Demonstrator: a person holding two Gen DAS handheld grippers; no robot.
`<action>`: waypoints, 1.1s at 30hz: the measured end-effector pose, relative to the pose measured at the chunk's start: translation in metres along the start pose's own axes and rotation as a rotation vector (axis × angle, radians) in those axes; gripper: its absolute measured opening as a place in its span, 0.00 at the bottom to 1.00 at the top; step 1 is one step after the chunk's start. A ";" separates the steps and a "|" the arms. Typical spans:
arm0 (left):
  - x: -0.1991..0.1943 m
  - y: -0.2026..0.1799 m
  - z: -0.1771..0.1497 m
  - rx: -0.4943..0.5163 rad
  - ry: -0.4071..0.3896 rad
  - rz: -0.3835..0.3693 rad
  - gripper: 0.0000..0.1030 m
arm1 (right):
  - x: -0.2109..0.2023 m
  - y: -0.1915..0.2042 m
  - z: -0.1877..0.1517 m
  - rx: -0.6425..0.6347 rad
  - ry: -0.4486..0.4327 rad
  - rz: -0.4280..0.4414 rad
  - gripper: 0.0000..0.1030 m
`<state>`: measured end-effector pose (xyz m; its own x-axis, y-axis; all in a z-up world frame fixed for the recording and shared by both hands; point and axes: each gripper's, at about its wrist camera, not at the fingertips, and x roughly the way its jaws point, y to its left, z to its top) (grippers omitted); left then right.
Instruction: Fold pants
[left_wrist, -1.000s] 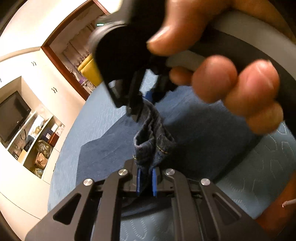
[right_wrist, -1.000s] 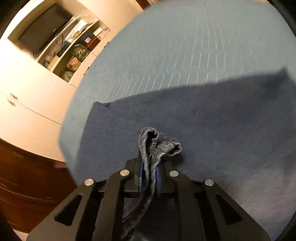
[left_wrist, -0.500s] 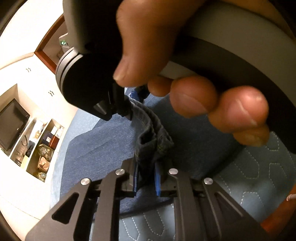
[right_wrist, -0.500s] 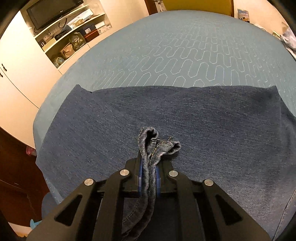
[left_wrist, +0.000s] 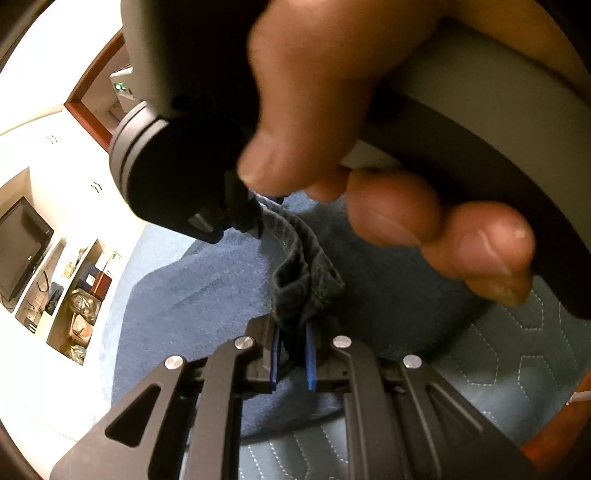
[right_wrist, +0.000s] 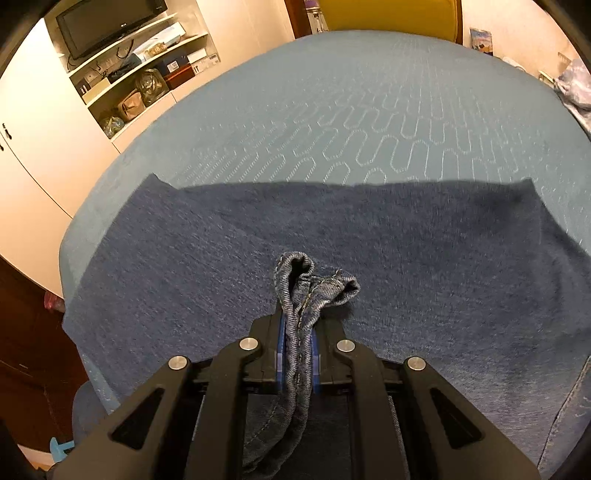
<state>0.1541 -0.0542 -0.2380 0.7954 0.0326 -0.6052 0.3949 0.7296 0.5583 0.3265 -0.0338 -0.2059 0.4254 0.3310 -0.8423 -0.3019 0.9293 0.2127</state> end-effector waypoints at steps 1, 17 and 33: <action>0.001 0.001 -0.001 -0.002 -0.001 -0.001 0.10 | 0.001 -0.001 -0.001 -0.003 0.000 -0.002 0.10; 0.000 -0.005 -0.004 -0.005 -0.004 0.012 0.10 | 0.010 0.001 0.006 0.013 0.016 0.026 0.12; -0.006 -0.018 0.007 0.082 -0.031 0.126 0.11 | 0.008 -0.060 0.027 0.244 0.068 0.347 0.09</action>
<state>0.1454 -0.0723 -0.2402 0.8543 0.0988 -0.5104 0.3263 0.6623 0.6744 0.3707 -0.0821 -0.2124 0.2748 0.6268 -0.7291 -0.2033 0.7790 0.5931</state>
